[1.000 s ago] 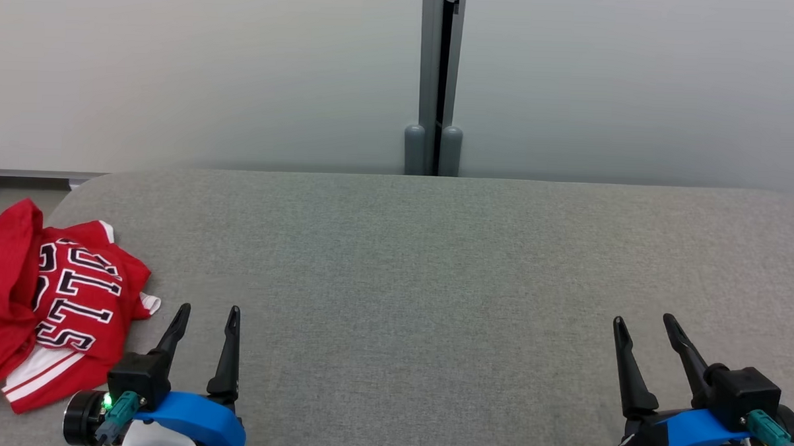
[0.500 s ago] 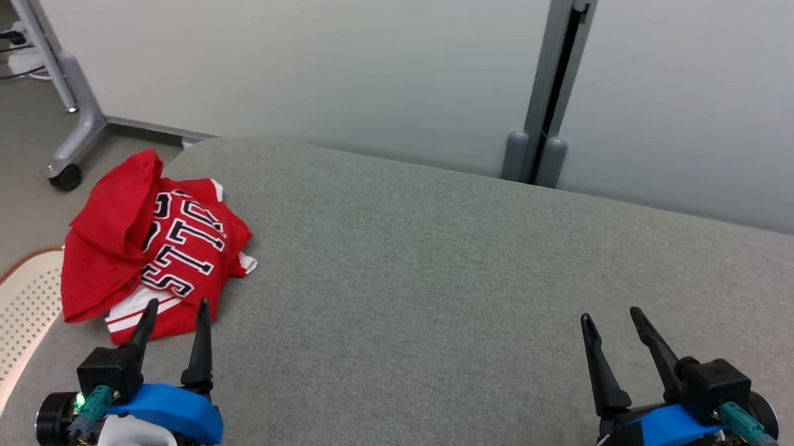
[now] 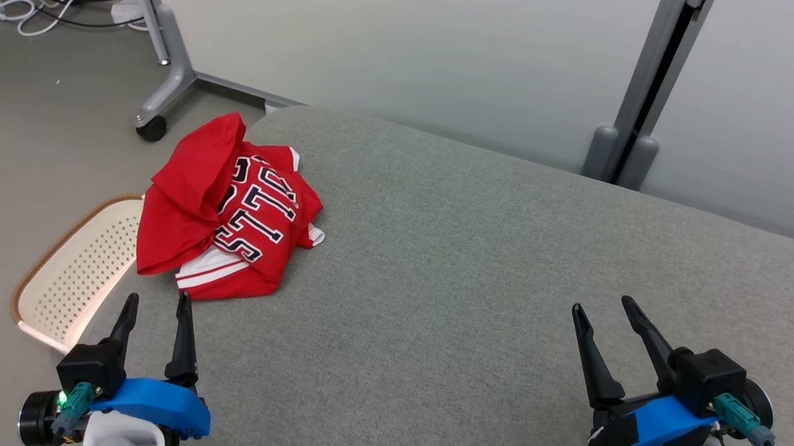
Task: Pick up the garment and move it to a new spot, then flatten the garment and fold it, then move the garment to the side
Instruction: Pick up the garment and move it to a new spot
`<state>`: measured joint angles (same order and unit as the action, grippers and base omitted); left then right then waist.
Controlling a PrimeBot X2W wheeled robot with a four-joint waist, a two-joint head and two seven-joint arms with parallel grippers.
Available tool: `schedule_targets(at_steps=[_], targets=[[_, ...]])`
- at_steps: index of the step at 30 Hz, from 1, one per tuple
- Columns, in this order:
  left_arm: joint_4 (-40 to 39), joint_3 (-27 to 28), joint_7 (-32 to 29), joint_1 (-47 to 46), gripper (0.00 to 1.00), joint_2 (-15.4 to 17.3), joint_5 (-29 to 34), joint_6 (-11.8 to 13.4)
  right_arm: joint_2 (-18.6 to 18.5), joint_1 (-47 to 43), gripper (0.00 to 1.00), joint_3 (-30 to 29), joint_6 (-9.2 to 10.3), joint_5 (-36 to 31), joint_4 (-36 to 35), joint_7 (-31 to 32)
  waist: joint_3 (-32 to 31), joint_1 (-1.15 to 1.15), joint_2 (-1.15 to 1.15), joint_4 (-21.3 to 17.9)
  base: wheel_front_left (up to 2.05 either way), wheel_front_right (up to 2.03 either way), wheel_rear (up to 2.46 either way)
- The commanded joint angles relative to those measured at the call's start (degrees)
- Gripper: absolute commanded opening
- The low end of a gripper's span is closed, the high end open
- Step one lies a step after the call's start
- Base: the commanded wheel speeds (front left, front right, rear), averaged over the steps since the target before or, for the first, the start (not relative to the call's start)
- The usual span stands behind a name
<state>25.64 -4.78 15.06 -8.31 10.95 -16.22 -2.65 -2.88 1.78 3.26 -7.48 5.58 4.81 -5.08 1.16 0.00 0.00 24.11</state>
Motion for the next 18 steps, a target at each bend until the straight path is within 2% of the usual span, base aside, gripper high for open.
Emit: schedule_targets(at_steps=[1, 10, 18], targets=[[-0.33, 0.15, 0.15, -1.05, 1.00, -0.12, -0.18, -0.18, -0.03, 0.68, 1.00, -0.12, -0.02, -0.45, -0.37, 0.14, 0.81, 0.00, 0.00, 0.72, 0.00, 0.00, 0.00], [1.19, 1.24, 0.14, -6.28, 1.00, -0.34, -1.01, -1.02, -0.04, 3.13, 1.00, -0.24, -0.02, -2.50, -2.59, 2.04, 6.46, 0.00, 0.00, 0.85, 0.00, 0.00, 0.00], [13.56, 1.43, -0.73, -19.08, 1.00, 0.52, -3.58, -2.90, -1.40, 7.14, 1.00, -0.77, -0.02, -5.14, -6.53, 5.16, 15.88, 0.00, 0.00, -0.54, 0.00, 0.00, 0.00]])
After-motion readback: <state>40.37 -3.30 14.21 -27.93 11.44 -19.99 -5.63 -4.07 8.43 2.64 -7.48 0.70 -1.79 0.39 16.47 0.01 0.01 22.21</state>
